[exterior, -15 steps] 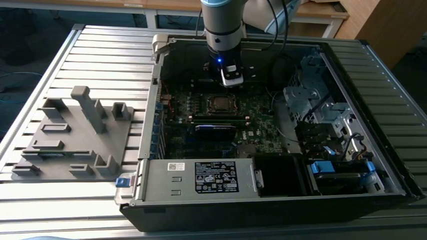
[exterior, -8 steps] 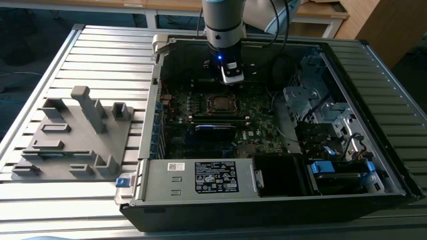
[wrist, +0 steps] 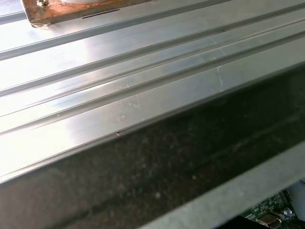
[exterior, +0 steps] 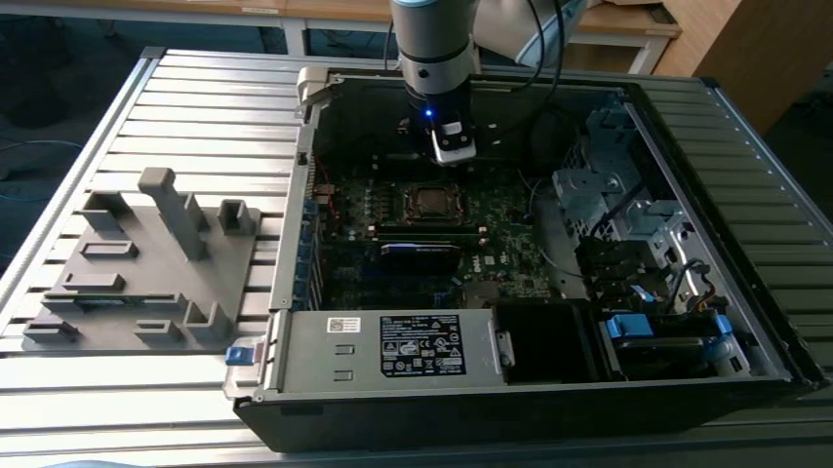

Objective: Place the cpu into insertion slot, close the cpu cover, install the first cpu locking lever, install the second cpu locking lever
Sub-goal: 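Install the first cpu locking lever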

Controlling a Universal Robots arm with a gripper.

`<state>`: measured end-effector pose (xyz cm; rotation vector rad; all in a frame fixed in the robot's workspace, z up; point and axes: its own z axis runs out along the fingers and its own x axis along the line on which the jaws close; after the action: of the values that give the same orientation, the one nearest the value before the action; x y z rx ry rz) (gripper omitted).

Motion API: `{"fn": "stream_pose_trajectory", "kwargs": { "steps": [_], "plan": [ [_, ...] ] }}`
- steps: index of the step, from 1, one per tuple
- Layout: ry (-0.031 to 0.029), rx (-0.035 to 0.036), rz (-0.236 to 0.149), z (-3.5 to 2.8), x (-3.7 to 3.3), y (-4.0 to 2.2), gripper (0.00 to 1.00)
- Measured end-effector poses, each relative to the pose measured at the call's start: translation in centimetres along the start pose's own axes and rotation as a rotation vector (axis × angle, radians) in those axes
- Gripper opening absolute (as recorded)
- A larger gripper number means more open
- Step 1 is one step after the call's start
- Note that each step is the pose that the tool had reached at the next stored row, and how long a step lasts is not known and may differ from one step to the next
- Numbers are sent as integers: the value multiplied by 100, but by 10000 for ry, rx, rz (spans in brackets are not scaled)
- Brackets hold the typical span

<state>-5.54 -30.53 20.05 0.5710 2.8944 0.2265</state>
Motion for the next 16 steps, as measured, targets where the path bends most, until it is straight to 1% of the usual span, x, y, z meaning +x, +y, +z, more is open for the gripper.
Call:
{"fn": "stream_pose_trajectory", "kwargs": {
  "steps": [4,9,14,16],
  "plan": [
    [-15,-4,-1,-3,11,-5,10],
    [-79,-32,-9,-10,45,-18,10],
    [-107,-44,-12,-10,55,-23,10],
    [-130,-52,-15,-10,63,-26,10]
  ]
}}
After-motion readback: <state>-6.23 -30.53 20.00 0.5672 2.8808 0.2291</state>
